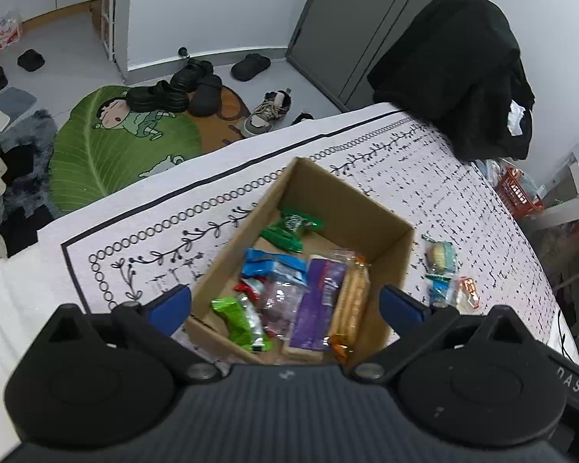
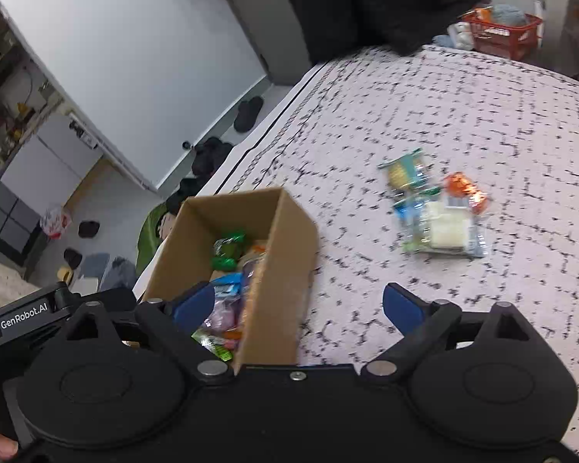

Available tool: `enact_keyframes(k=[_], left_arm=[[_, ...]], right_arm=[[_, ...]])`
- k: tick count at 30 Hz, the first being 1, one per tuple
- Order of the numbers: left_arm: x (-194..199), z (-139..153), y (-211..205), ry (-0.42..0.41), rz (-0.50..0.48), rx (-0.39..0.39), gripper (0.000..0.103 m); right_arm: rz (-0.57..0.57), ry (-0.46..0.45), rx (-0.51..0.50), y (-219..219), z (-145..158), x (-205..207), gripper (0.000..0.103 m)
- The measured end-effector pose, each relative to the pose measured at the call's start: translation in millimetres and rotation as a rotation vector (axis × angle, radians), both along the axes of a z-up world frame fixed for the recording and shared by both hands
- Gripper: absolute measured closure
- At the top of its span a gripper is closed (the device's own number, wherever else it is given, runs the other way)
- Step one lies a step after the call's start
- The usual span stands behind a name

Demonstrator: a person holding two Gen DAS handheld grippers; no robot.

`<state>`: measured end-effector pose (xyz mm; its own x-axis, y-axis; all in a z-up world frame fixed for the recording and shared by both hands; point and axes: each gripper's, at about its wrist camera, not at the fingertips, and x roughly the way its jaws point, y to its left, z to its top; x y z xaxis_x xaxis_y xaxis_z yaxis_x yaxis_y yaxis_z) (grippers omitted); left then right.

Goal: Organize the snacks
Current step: 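Withdraw both tools from the box toward the remaining snacks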

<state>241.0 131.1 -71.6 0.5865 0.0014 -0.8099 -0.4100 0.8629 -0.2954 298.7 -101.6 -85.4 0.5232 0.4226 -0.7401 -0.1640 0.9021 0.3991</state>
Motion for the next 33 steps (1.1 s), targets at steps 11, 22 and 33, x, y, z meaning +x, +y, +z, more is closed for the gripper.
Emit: enact_keyframes(k=[11, 22, 33], left_arm=[[11.9, 2.2, -45.4, 0.006, -0.043, -0.003, 0.0], [28.1, -0.6, -96.5, 0.027, -0.112, -0.006, 0.0], [58.6, -10.4, -144.4, 0.006, -0.177, -0.04, 0.003]], right_arm=[[-0.053, -0.032, -0.014, -53.5, -3.2, 0.8, 0.005], [-0.085, -0.015, 0.017, -100.6, -14.7, 11.2, 0.005], [-0.11, 0.029, 0.036, -145.4, -31.2, 31.2, 0.02]])
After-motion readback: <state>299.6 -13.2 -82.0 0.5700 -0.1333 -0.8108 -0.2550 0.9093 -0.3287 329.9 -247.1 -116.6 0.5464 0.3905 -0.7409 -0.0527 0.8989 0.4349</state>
